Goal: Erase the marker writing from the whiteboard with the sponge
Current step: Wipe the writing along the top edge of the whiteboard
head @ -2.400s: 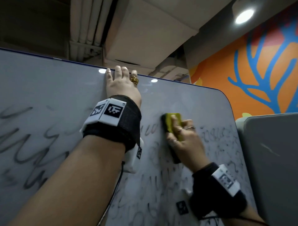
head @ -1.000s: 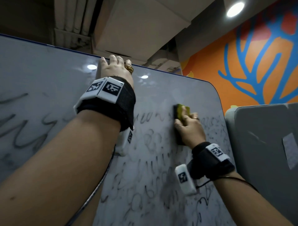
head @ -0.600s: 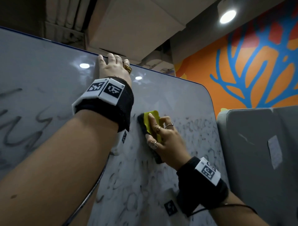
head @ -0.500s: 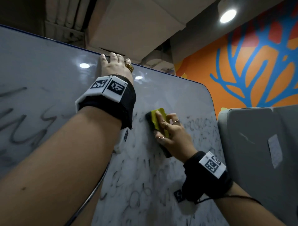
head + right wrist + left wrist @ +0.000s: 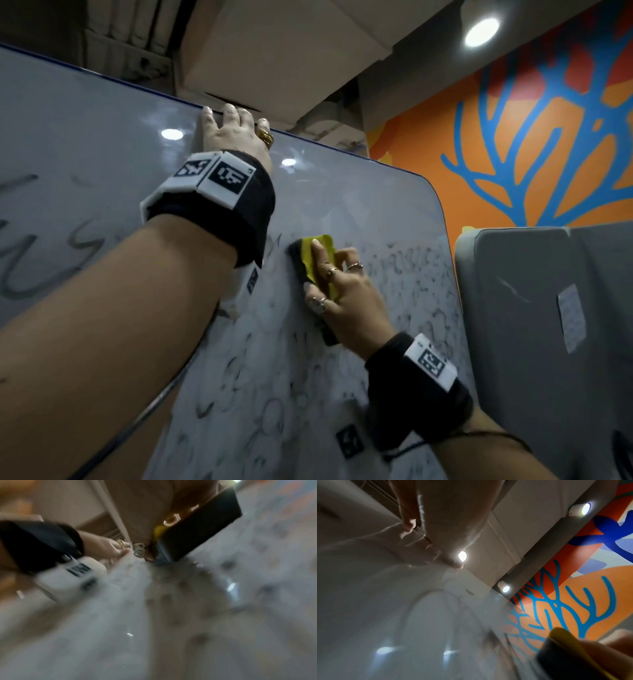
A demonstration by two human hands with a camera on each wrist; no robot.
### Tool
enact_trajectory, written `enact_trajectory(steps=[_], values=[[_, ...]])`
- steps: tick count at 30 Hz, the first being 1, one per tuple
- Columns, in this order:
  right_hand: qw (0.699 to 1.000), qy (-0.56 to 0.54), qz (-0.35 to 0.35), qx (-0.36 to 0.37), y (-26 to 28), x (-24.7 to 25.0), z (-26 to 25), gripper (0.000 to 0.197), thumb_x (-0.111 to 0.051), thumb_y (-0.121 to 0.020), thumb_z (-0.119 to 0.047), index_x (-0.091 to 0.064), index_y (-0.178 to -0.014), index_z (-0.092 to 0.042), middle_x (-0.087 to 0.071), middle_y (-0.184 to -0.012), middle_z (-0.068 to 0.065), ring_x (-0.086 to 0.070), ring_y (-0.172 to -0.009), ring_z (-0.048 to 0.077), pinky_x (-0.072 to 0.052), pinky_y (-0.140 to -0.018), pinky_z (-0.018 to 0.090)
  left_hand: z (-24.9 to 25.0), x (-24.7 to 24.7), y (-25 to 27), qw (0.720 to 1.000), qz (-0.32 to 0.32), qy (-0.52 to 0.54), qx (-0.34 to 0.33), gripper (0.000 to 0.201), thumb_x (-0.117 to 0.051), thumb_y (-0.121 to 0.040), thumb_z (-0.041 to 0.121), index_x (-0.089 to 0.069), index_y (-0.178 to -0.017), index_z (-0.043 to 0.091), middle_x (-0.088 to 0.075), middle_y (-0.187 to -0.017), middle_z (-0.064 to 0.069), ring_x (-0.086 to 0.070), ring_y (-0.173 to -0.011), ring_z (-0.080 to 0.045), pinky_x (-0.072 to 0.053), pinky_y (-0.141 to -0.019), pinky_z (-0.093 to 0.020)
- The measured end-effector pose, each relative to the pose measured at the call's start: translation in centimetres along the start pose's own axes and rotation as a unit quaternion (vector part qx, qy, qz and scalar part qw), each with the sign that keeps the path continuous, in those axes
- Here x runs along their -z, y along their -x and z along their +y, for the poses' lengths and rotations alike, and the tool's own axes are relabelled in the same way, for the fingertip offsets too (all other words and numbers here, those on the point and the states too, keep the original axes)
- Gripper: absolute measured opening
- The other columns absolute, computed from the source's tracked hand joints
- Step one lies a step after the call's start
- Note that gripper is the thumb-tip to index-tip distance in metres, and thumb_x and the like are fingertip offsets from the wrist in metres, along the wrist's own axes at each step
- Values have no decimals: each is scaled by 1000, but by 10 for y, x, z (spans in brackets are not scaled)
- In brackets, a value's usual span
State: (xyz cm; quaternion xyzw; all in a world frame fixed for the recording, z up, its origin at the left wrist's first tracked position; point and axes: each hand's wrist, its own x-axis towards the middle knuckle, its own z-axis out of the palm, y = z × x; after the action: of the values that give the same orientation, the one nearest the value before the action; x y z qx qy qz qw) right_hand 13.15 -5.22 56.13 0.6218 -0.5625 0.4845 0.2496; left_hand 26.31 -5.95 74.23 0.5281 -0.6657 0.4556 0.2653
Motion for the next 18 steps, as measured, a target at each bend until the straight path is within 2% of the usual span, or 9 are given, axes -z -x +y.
enact_trajectory(steps=[2,5,8,10,12,14,16,18], values=[[999,3,3,-38,-10,2,26,69,-40,-79,-51,-29,-145,-34,-32,-136,9,-39,-124,26,-44,-94,34,-2,2,0,1000,-2,4,-2,54,-30,-103,25,-8,-151,14,-14,-154,-17,-6,-144,-32,-5,-116,-50],[987,-19,8,-159,-20,10,72,58,-53,-90,-37,-35,-144,-24,-35,-132,16,-44,-120,31,-39,-98,34,-3,2,3,1000,-9,3,-6,55,-32,-103,25,-8,-151,13,-15,-154,-17,-6,-144,-31,-5,-116,-49],[981,-74,31,-178,-22,11,80,48,-56,-91,-29,-48,-136,-12,-38,-124,17,-47,-116,33,-37,-100,33,-1,0,2,1000,1,-1,1,54,-28,-103,24,-6,-151,13,-13,-154,-18,-5,-144,-31,-4,-116,-50],[982,-92,40,-157,-18,7,64,50,-55,-90,-35,-49,-135,-13,-37,-121,14,-47,-115,32,-39,-97,32,1,-1,2,1000,8,-2,10,53,-26,-103,23,-5,-151,13,-12,-155,-17,-5,-144,-31,-4,-116,-49],[992,-75,19,-102,-9,1,33,65,-44,-83,-50,-37,-143,-25,-32,-133,13,-44,-120,28,-41,-95,30,2,-4,2,1000,13,-3,16,53,-26,-103,22,-5,-151,14,-13,-154,-16,-5,-144,-30,-4,-116,-48],[999,-32,-2,-9,3,-4,-1,72,-34,-79,-53,-22,-147,-34,-25,-143,9,-40,-124,25,-42,-91,29,0,-5,2,1000,18,-3,16,53,-27,-103,22,-6,-151,15,-14,-154,-16,-7,-143,-30,-5,-116,-47],[999,-5,-2,47,9,-5,-21,66,-39,-86,-52,-18,-147,-37,-24,-144,5,-37,-126,24,-43,-88,29,-2,-6,2,1000,24,-4,13,53,-28,-103,23,-9,-151,16,-18,-152,-15,-10,-142,-30,-7,-116,-46],[998,14,-4,63,3,-2,-12,64,-47,-90,-47,-18,-146,-39,-24,-145,3,-34,-129,23,-43,-89,31,-5,-5,3,1000,25,-4,11,53,-29,-103,26,-11,-151,16,-21,-150,-14,-14,-141,-29,-10,-115,-45]])
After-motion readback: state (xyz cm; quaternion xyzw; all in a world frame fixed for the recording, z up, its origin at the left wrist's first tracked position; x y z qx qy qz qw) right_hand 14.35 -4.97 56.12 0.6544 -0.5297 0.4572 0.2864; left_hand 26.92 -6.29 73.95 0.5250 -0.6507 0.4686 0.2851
